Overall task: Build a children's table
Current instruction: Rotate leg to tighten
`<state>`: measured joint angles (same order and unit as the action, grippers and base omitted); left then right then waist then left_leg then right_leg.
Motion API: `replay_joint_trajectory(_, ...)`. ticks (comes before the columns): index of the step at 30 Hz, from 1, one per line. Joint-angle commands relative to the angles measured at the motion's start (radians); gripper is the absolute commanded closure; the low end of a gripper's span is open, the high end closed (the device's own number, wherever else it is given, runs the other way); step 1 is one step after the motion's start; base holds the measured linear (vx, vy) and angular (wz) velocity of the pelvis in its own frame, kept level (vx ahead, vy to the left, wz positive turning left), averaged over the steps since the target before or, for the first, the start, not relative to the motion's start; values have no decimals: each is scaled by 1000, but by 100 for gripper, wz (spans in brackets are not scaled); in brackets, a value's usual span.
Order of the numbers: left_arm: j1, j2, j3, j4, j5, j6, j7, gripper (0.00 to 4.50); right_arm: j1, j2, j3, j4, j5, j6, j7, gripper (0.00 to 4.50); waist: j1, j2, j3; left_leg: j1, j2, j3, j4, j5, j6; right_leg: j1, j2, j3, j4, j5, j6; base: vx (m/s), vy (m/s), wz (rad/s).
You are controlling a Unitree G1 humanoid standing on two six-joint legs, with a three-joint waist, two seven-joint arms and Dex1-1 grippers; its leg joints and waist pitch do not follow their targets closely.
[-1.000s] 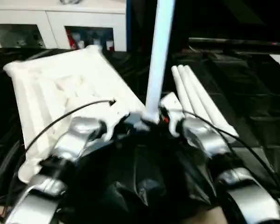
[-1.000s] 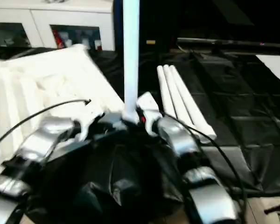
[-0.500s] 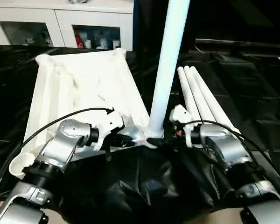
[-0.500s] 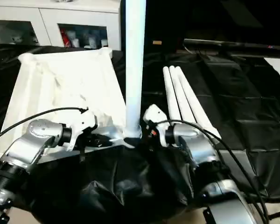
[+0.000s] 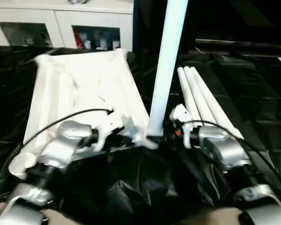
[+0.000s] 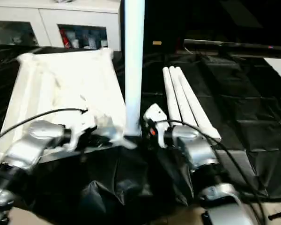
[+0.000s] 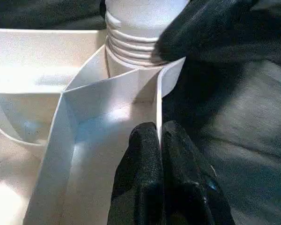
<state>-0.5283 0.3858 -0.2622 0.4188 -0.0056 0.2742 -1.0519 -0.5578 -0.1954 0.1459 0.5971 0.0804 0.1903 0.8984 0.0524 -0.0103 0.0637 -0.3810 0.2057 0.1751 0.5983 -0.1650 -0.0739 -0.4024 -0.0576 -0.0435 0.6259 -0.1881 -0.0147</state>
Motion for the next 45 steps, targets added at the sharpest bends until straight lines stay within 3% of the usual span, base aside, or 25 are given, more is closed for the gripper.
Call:
replay_joint_trajectory(1,-61,-67,31,-3,-20,8,87,450,-15,67,25,68,-27,13,-112,175,-6,9,-67,22,20,-5,-74,-264,-20,39,-70,42,-84,-259,-211,0,0,0)
replay_joint_trajectory(3,-125,-146,49,67,9,70,239,450,-80,171,-52,202,-26,34,-385,175,-18,11,-67,24,17,-7,-73,-280,-41,35,-71,43,-87,-308,-201,0,0,0)
replay_joint_trajectory(6,-165,-197,67,114,13,90,329,450,-115,224,-81,255,-12,35,-484,175,-19,10,-70,21,18,-8,-72,-273,-38,39,-71,41,-89,-296,-191,0,0,0)
replay_joint_trajectory(10,-192,-232,64,151,29,43,381,450,-138,269,-52,281,-37,-3,-493,175,-14,11,-79,14,16,-5,-67,-197,-3,49,-67,40,-76,-123,-219,0,0,0)
replay_joint_trajectory(12,-198,-247,54,160,39,21,381,450,-153,297,-32,294,-54,-43,-476,175,-14,10,-80,13,16,-3,-67,-178,14,50,-67,39,-74,-83,-231,0,0,0)
replay_joint_trajectory(13,-200,-251,54,164,43,21,383,450,-160,304,-34,307,-59,-54,-480,119,-13,10,-79,13,16,-3,-66,-183,20,51,-69,39,-74,-92,-234,0,0,0)
replay_joint_trajectory(15,-195,-250,50,157,44,22,371,450,-169,308,-39,317,-53,-58,-459,103,-14,11,-74,15,16,-3,-68,-215,17,48,-70,39,-82,-155,-228,0,0,0)
replay_joint_trajectory(18,-173,-228,37,131,34,10,330,450,-180,294,-42,320,-36,-54,-401,76,-14,11,-73,17,19,-6,-72,-247,8,46,-71,39,-86,-225,-209,0,0,0)
replay_joint_trajectory(21,-140,-182,31,105,20,-6,255,450,-160,228,1,286,-64,-85,-308,56,-18,12,-76,11,20,-7,-73,-233,12,51,-70,38,-80,-174,-217,0,0,0)
replay_joint_trajectory(24,-134,-174,32,101,18,-4,241,450,-155,216,6,280,-67,-91,-286,56,-19,13,-77,13,20,-4,-68,-205,27,50,-70,39,-76,-120,-238,0,0,0)
replay_joint_trajectory(27,-98,-125,24,55,2,-31,141,450,-129,144,17,227,-62,-102,-173,56,-16,13,-76,13,21,-4,-69,-212,34,53,-71,38,-77,-126,-239,0,0,0)
replay_joint_trajectory(34,-27,-22,-4,-47,-48,-23,-59,450,-79,28,6,131,-29,-109,-18,56,-8,18,-75,19,27,-2,-71,-227,33,45,-68,39,-75,-129,-252,0,0,0)
replay_joint_trajectory(39,6,20,-13,-96,-69,2,-130,450,-26,-36,15,27,17,-70,108,56,7,17,-74,20,28,-1,-73,-225,29,46,-66,39,-74,-127,-241,0,0,0)
replay_joint_trajectory(43,21,36,-14,-125,-85,20,-164,450,7,-68,25,-42,47,-38,185,56,8,15,-73,18,26,-2,-73,-229,26,47,-68,40,-77,-161,-229,0,0,0)
replay_joint_trajectory(45,33,51,-21,-151,-101,36,-198,450,22,-78,28,-74,65,-16,229,80,9,14,-74,17,26,-3,-73,-225,28,48,-69,40,-77,-163,-227,0,0,0)
